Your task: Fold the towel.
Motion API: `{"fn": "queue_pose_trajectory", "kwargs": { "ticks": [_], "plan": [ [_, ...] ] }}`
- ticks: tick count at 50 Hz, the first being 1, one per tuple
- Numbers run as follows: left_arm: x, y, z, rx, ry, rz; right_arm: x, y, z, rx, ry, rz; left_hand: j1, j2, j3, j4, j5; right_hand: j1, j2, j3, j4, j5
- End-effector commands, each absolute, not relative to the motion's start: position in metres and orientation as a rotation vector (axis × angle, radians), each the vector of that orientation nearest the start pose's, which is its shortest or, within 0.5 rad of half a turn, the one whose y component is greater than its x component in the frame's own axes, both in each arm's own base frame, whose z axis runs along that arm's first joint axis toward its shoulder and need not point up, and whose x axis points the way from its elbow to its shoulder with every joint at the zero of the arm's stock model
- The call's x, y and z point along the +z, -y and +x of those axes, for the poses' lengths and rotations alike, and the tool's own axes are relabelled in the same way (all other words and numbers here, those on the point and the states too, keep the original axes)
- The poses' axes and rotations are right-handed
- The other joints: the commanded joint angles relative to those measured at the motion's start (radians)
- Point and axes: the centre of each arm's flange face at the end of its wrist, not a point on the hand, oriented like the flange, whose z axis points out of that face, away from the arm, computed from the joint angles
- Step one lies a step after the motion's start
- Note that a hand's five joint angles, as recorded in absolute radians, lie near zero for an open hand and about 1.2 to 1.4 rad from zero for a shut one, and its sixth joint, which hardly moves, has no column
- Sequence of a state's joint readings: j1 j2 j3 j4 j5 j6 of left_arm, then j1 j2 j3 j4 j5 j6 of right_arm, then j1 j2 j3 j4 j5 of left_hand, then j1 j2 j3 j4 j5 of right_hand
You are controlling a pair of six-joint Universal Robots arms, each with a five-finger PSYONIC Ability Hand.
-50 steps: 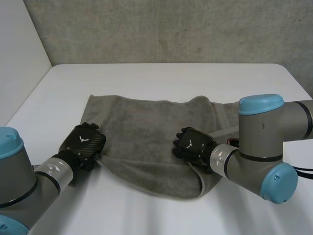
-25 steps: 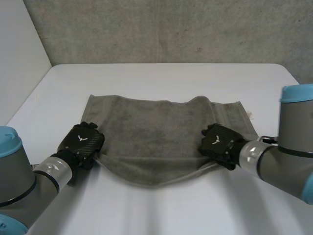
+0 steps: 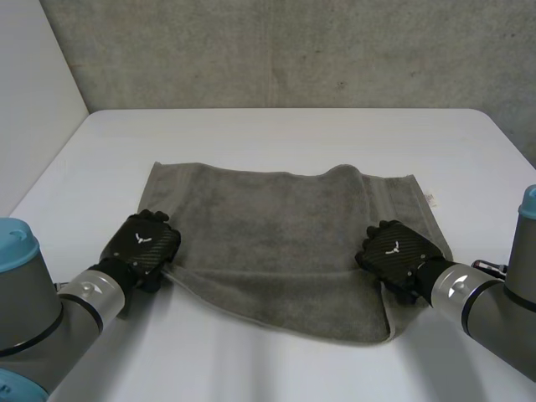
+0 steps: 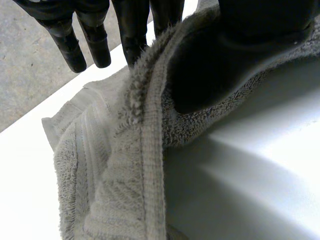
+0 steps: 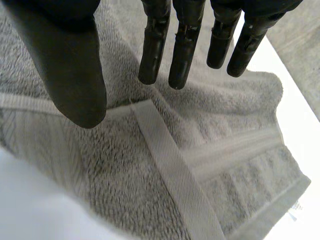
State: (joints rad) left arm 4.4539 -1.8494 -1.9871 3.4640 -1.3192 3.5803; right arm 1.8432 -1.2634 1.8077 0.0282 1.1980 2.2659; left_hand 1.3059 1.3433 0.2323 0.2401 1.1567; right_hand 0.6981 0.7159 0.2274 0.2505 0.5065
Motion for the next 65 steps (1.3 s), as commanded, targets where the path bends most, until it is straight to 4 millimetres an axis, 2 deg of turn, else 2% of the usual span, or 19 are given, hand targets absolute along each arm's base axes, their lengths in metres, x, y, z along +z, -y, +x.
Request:
{"fn": "queue_pose_trajectory", "kwargs": {
  "ticks": [1, 10, 15, 20, 34, 45, 56, 65],
  "plan": [
    [0.137, 0.234, -0.22, -1.835, -2.431, 1.12, 0.15, 0.218, 0.238, -1.508, -2.033, -1.676, 0.09, 0.053, -0.058, -0.066, 0.065, -0.044, -0.061, -0.053, -0.076, -0.027],
    [0.136, 0.234, -0.219, -1.835, -2.431, 1.12, 0.145, 0.21, 0.236, -1.464, -2.03, -1.697, 0.09, 0.053, -0.058, -0.066, 0.065, -0.049, -0.067, -0.053, -0.076, -0.032],
    [0.136, 0.233, -0.22, -1.834, -2.432, 1.124, 0.143, 0.211, 0.231, -1.465, -2.025, -1.752, 0.09, 0.053, -0.058, -0.066, 0.065, -0.146, -0.164, -0.053, -0.076, -0.129],
    [0.136, 0.232, -0.22, -1.83, -2.435, 1.125, 0.142, 0.215, 0.226, -1.473, -2.03, -1.803, 0.09, 0.053, -0.058, -0.066, 0.065, -0.132, -0.15, -0.053, -0.076, -0.115],
    [0.137, 0.235, -0.219, -1.837, -2.428, 1.113, 0.156, 0.205, 0.22, -1.426, -2.003, -1.825, 0.09, 0.053, -0.058, -0.066, 0.065, -0.126, -0.144, -0.053, -0.076, -0.109],
    [0.142, 0.239, -0.22, -1.856, -2.419, 1.101, 0.155, 0.207, 0.218, -1.423, -1.959, -1.813, 0.09, 0.053, -0.058, -0.066, 0.065, -0.099, -0.117, -0.053, -0.076, -0.082],
    [0.151, 0.257, -0.212, -1.918, -2.504, 0.915, 0.148, 0.214, 0.211, -1.41, -1.971, -1.85, 0.09, 0.053, -0.058, -0.066, 0.065, -0.085, -0.102, -0.053, -0.076, -0.068],
    [0.151, 0.256, -0.211, -1.91, -2.528, 0.895, 0.141, 0.215, 0.212, -1.384, -1.958, -1.843, 0.09, 0.053, -0.058, -0.066, 0.065, -0.085, -0.102, -0.053, -0.076, -0.068]
  ]
}}
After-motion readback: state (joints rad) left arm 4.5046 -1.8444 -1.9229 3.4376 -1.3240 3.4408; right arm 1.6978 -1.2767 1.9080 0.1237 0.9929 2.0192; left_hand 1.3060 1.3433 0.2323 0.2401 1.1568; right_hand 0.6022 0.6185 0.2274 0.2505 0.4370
